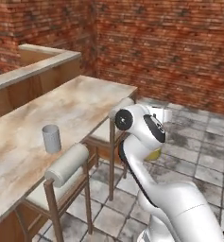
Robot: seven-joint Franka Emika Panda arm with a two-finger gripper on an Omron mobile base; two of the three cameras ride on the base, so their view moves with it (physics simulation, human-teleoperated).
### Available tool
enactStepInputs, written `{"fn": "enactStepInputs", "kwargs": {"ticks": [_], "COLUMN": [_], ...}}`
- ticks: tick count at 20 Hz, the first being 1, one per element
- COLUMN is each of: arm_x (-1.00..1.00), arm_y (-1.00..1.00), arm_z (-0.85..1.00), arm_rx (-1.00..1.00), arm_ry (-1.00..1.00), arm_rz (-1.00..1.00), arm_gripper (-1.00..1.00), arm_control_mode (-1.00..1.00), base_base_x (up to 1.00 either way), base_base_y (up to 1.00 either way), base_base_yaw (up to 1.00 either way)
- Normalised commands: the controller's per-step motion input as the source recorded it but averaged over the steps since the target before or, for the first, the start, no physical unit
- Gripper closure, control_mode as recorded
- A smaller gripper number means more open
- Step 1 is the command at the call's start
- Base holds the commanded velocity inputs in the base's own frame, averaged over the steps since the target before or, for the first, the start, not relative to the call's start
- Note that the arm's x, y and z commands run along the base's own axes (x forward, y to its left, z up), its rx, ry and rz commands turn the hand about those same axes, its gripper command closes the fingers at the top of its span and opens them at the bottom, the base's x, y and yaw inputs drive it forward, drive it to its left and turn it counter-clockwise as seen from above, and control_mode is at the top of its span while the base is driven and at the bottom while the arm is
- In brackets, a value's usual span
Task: There is a wine glass and glass cup on the dining counter. Place the wine bottle next to the wine glass and the juice bottle next to the glass cup.
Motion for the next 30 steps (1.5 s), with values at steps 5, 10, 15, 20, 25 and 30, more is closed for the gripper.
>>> {"fn": "enactStepInputs", "kwargs": {"ticks": [5, 10, 15, 20, 25, 30], "arm_x": [0.00, 0.00, 0.00, 0.00, 0.00, 0.00], "arm_y": [0.00, 0.00, 0.00, 0.00, 0.00, 0.00], "arm_z": [0.00, 0.00, 0.00, 0.00, 0.00, 0.00], "arm_rx": [0.00, 0.00, 0.00, 0.00, 0.00, 0.00], "arm_ry": [0.00, 0.00, 0.00, 0.00, 0.00, 0.00], "arm_rz": [0.00, 0.00, 0.00, 0.00, 0.00, 0.00], "arm_gripper": [1.00, 1.00, 1.00, 1.00, 1.00, 1.00], "arm_control_mode": [1.00, 1.00, 1.00, 1.00, 1.00, 1.00], "base_base_x": [0.32, 0.26, 0.13, 0.10, 0.12, 0.18], "base_base_y": [-0.13, -0.28, -0.43, -0.55, -0.58, -0.53], "base_base_yaw": [0.71, 0.56, 0.42, 0.28, 0.22, 0.25]}}
